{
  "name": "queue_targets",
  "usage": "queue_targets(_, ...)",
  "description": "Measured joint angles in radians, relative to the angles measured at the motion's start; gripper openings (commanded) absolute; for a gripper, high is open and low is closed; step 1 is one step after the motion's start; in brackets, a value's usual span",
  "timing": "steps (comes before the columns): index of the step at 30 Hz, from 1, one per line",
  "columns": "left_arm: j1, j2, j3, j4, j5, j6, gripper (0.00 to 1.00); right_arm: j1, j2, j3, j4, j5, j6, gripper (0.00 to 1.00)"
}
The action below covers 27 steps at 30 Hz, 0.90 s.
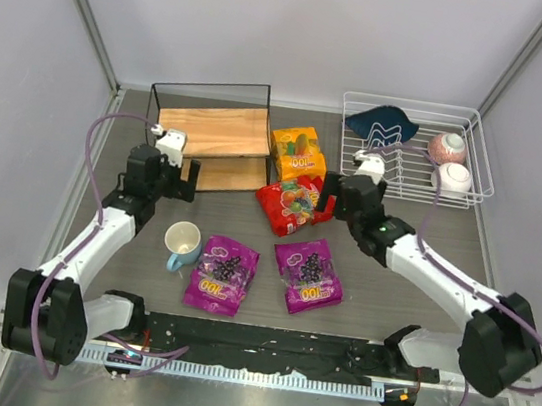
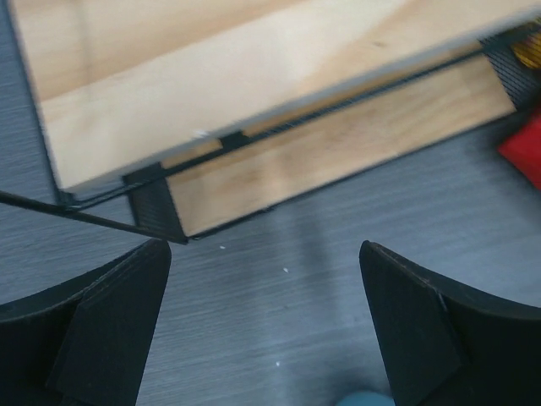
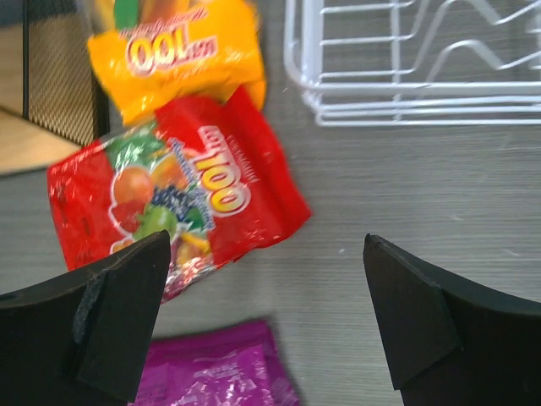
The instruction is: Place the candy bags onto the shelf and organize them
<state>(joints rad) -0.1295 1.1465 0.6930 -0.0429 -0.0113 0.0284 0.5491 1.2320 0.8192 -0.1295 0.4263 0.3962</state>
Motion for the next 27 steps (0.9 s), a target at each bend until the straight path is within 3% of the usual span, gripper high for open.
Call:
queue_targets(4,0.000,-0.035,0.000,-0.075,0.137,0.042,1.00,0.081,0.107,0.020,0.001,0.017,0.013,1.00)
queue_targets(11,0.000,-0.050,0.020,-0.218,0.315,0.125,1.00,0.092,0.166,0.022,0.005,0.026,0.066,1.00)
queue_targets(27,0.000,-0.051,0.047,-0.331,0.541,0.175,1.00,0.093,0.347,0.095,0.019,0.112,0.301,0.95)
